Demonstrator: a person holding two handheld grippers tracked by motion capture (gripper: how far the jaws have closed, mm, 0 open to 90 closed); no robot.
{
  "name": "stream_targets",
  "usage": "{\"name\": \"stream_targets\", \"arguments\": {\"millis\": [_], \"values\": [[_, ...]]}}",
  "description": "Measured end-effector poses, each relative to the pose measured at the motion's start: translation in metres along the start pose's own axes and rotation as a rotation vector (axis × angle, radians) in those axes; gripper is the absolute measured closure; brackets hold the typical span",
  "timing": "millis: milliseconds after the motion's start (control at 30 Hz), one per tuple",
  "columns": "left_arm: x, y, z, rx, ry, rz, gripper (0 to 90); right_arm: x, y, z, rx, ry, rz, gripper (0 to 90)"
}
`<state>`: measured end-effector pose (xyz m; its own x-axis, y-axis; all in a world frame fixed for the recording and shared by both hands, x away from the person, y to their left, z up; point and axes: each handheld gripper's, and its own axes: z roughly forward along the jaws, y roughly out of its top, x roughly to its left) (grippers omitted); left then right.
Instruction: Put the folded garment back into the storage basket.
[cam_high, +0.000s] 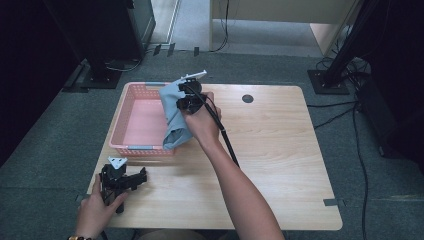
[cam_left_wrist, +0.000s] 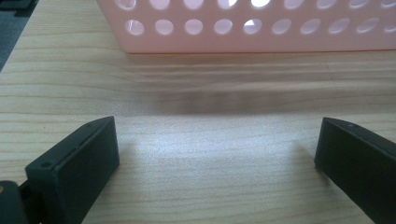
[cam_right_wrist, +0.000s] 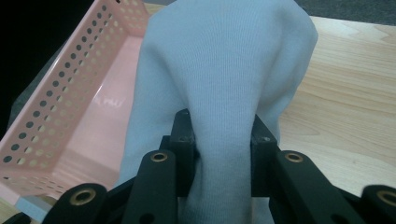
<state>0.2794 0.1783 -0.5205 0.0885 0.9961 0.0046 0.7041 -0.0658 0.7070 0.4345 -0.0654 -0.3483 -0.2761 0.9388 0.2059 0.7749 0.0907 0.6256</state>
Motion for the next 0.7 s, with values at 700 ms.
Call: {"name": "stream_targets", "arguments": {"millis": [700], "values": [[0.000, 0.000, 0.000, 0.002, 0.000, 0.002, 0.0, 0.048, 0.019, 0.030, 0.020, -0.004, -0.018, 71.5]]}}
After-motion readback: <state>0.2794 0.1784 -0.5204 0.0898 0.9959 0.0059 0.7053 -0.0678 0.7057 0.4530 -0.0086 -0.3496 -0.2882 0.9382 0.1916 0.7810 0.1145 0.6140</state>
